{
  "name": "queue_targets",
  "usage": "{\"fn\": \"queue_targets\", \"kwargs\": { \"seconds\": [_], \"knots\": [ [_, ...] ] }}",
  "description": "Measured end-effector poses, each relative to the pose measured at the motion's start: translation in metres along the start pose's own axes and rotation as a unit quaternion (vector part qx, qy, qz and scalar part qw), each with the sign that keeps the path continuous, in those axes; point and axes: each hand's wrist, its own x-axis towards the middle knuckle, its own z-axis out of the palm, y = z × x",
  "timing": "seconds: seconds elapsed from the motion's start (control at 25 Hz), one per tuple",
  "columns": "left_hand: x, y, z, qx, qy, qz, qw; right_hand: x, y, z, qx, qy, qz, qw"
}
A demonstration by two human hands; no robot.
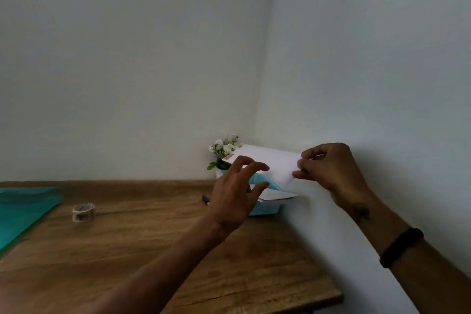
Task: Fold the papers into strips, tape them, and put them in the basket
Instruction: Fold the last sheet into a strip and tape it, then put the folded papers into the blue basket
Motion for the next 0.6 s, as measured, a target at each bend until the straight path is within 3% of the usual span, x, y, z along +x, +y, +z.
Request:
{"fn": "queue_targets", "kwargs": {
  "seconds": [0.2,0.32,0.44,0.6],
  "knots": [
    [-0.005,0.004,0.022,-0.05,0.009,-0.01,0.999,-0.019,0.036,-0.022,0.026,-0.062,0.072,0.995],
    [-0.007,-0.003,0.025,-0.053,0.001,-0.029,0.998,-0.02,0.051,-0.019,-0.128,-0.043,-0.022,0.991],
    [-0.006,-0.005,0.025,-0.026,-0.006,-0.043,0.999,-0.016,0.055,-0.006,-0.33,-0.005,-0.156,0.931],
    [-0.004,-0.016,0.023,-0.008,-0.028,-0.065,0.997,-0.01,0.054,0.01,-0.499,-0.024,-0.193,0.844]
  ]
}}
